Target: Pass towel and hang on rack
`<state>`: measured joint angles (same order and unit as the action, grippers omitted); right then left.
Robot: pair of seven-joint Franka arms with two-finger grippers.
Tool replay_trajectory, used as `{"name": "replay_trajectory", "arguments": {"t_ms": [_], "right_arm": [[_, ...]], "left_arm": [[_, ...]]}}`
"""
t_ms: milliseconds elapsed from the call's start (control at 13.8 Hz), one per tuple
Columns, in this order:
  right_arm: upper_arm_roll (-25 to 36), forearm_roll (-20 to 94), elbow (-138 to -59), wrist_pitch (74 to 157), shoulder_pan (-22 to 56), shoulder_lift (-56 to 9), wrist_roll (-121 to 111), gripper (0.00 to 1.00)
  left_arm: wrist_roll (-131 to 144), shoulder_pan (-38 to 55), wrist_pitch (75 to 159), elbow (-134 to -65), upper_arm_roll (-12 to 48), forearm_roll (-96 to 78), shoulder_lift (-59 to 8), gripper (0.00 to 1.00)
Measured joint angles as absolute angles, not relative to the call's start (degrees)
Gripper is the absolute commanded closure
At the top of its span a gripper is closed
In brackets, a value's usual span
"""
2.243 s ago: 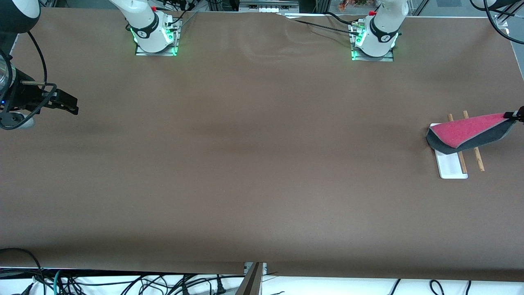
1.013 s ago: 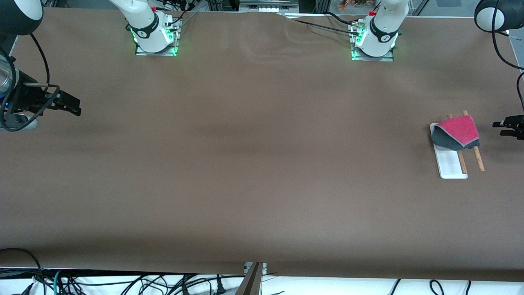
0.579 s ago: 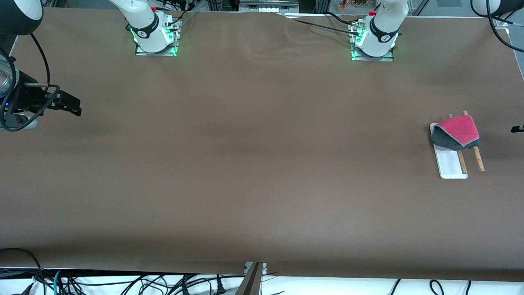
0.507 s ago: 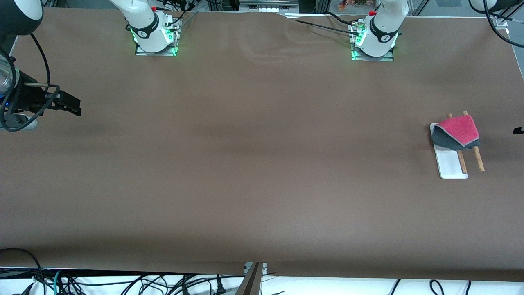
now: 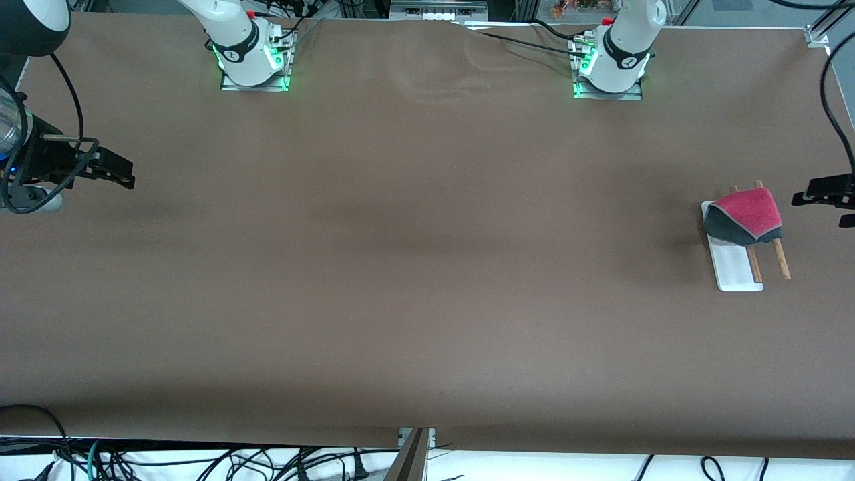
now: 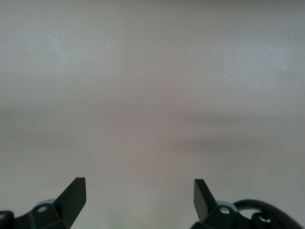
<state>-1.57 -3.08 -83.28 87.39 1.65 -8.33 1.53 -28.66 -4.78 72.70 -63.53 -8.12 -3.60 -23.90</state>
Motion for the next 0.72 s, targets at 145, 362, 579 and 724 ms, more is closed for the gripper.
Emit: {"name": "replay_trajectory", "arguments": {"t_ms": [145, 362, 579, 724], "right_arm": [[-1.57, -3.08, -83.27, 87.39, 1.64, -8.33, 1.53, 0.0], [-1.57, -3.08, -83.27, 87.39, 1.64, -8.33, 1.53, 0.0], [-1.57, -3.07, -83.27, 87.39, 1.65, -8.33, 1.53, 0.0], [-1.57, -3.06, -83.27, 87.39, 1.65, -8.33, 1.53, 0.0]], "left_arm": [[-18.22, 0.22, 75.28, -67.54, -7.9, -0.96, -19.4, 0.0], [-7.0, 2.21, 83.58, -80.48, -4.02, 0.04, -9.97, 0.0], [-4.72, 1.76, 89.51, -92.22, -2.11, 0.09, -1.9, 0.0], [-4.74, 0.05, 90.57, -95.27, -2.11, 0.09, 0.21, 0.0]]}}
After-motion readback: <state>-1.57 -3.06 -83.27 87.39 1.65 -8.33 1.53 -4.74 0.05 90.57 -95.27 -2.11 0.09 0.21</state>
